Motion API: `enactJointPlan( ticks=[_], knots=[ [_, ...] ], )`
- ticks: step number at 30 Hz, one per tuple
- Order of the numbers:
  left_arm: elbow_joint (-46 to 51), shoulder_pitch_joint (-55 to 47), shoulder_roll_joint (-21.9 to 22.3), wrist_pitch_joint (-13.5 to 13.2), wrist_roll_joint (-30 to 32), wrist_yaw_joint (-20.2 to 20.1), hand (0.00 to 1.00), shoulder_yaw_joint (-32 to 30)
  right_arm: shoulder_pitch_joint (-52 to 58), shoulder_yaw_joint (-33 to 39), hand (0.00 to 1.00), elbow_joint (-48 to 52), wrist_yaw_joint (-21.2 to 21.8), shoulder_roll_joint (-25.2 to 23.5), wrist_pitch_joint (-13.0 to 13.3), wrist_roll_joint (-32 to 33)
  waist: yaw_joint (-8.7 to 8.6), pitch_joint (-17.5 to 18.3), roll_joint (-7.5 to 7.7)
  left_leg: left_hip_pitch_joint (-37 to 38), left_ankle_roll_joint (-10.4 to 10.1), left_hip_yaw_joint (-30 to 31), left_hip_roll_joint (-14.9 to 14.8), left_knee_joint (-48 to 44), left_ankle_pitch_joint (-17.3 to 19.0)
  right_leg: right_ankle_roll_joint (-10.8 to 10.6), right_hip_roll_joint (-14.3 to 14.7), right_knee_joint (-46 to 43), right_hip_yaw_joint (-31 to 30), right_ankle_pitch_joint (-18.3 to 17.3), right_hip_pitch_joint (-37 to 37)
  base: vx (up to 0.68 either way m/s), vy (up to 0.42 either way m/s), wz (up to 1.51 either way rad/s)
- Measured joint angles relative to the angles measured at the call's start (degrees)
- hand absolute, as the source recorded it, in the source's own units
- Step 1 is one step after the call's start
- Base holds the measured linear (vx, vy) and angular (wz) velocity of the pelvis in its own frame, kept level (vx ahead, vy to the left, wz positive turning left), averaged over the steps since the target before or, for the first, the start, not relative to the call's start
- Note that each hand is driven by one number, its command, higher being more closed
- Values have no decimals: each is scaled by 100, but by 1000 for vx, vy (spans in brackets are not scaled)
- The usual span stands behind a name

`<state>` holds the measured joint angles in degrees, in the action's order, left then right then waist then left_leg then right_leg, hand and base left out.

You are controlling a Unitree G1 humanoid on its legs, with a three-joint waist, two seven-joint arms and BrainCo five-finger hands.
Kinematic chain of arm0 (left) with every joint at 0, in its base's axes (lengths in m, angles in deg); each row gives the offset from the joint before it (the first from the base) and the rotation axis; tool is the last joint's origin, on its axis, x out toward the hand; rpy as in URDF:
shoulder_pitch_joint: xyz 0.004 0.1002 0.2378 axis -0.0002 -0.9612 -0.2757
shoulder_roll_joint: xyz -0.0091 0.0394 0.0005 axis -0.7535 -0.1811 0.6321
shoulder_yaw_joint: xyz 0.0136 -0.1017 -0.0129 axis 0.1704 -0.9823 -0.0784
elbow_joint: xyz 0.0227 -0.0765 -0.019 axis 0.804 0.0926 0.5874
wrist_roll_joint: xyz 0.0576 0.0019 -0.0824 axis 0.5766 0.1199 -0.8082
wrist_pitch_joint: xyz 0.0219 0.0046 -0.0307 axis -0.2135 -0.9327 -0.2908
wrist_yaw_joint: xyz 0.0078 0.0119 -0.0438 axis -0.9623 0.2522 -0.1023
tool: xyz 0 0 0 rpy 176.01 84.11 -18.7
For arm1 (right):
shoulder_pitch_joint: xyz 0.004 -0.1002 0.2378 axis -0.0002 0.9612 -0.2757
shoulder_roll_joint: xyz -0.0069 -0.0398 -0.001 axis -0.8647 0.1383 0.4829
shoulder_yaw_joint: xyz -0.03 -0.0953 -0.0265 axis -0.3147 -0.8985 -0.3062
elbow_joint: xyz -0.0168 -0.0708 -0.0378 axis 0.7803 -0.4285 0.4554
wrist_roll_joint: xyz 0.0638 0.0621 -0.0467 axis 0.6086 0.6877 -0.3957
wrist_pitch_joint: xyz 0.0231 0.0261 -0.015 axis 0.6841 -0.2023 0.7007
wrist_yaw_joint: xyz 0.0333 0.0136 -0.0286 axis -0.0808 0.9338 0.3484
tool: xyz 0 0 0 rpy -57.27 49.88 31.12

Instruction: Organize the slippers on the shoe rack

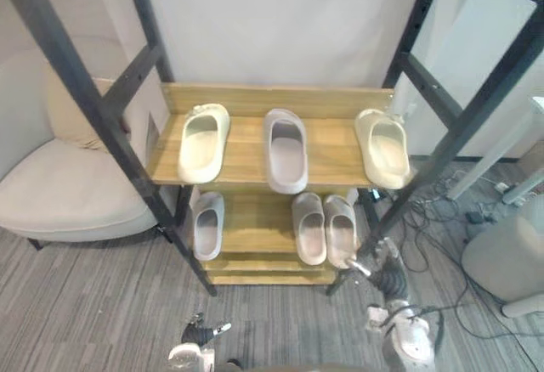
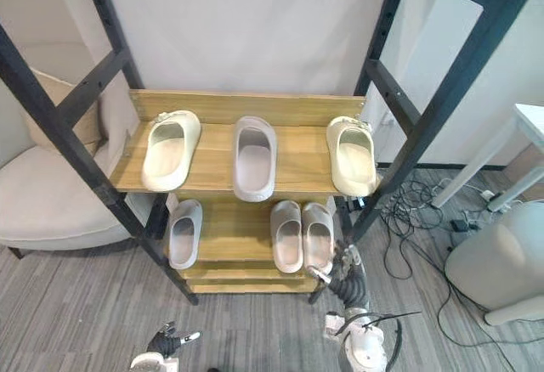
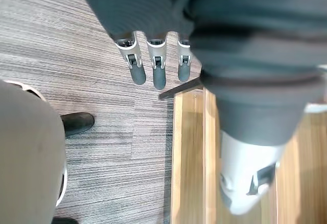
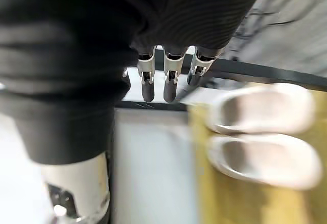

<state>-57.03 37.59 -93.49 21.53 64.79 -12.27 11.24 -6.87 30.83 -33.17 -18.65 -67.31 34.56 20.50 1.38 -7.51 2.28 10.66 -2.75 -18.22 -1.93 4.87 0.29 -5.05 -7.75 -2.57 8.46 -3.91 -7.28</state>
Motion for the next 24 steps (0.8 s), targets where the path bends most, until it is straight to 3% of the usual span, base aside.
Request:
enactJointPlan(
  ticks=[12,24],
  knots=[
    [43,-21,-3,-3,221,-62,0,333,-366,65,0,1295,-405,15,30,-1402,-95,65,-108,-48,14,64,35,-2,13,-17,-31,-48,20,16,27,-2,-8,1],
    [45,-17,-31,-4,308,-215,0,448,-1880,612,0,1297,-666,490,-4,-1625,-90,65,-111,-54,99,358,73,98,-59,-18,-51,-103,44,16,15,-15,-16,6]
  ],
)
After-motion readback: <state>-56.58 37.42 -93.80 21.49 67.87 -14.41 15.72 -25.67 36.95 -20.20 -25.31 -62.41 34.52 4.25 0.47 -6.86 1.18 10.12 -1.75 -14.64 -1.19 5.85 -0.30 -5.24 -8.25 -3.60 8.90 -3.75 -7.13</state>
